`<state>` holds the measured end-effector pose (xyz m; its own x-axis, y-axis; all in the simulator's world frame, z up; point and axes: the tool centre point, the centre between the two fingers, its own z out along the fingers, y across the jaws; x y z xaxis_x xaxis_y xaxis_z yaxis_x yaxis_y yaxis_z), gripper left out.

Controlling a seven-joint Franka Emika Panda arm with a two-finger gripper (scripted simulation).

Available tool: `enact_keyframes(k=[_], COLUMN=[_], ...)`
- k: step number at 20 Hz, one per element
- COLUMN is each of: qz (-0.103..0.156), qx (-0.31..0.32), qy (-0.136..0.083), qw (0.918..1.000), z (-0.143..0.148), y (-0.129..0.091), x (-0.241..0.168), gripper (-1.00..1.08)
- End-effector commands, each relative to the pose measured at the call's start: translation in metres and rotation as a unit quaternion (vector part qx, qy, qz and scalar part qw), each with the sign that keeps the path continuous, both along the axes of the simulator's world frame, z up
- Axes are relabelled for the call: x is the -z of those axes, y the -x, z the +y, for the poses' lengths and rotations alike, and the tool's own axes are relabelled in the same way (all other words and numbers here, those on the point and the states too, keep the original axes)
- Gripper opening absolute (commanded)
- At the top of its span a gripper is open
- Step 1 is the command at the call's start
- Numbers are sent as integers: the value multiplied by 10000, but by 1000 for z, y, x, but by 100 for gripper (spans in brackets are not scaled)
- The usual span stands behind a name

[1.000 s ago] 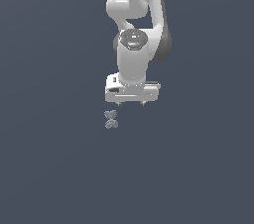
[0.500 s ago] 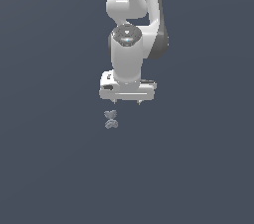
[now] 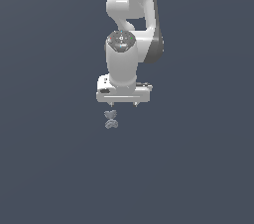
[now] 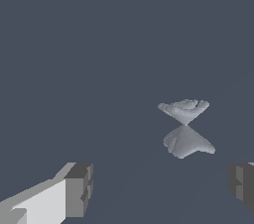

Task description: Pick up the object and move it to a goal position.

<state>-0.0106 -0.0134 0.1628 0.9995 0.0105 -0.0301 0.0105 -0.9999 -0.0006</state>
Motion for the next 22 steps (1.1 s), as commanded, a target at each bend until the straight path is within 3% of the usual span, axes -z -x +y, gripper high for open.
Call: enact_keyframes(k=[1,12,22], qz=[-17,-124,-143], qx=[-93,-626,-735], qy=[-3,-11,-10], qw=[10000,9980,9972], z=[-9,-55,-66], y=[-1,-2,-1], x=[9,55,66], gripper=[100,100,100])
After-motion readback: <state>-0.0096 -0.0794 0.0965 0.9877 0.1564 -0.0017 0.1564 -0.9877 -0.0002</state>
